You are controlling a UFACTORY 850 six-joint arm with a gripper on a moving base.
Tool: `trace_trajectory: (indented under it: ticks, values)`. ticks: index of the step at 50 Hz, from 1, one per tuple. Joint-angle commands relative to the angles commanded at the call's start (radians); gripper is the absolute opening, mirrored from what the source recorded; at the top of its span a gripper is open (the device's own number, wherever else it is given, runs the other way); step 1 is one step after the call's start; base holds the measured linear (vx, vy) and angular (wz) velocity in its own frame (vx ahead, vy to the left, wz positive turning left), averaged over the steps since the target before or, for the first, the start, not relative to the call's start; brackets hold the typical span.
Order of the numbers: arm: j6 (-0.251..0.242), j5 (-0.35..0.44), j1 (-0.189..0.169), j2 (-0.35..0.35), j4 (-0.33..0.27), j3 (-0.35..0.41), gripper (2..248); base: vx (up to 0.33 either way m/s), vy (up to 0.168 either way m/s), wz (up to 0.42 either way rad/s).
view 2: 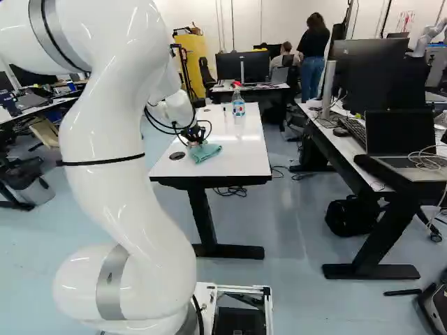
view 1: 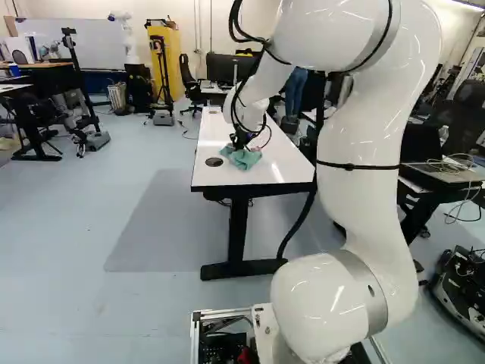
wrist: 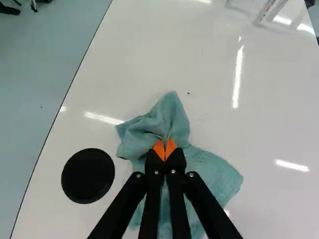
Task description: Clean the table with the green towel
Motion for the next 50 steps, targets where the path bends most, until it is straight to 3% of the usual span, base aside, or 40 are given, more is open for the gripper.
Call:
trace_trajectory:
  ticks: [50]
  values:
    - [0.000,0.000,-0.143,0.072,0.000,0.089,21,0.000,0.000,0.000]
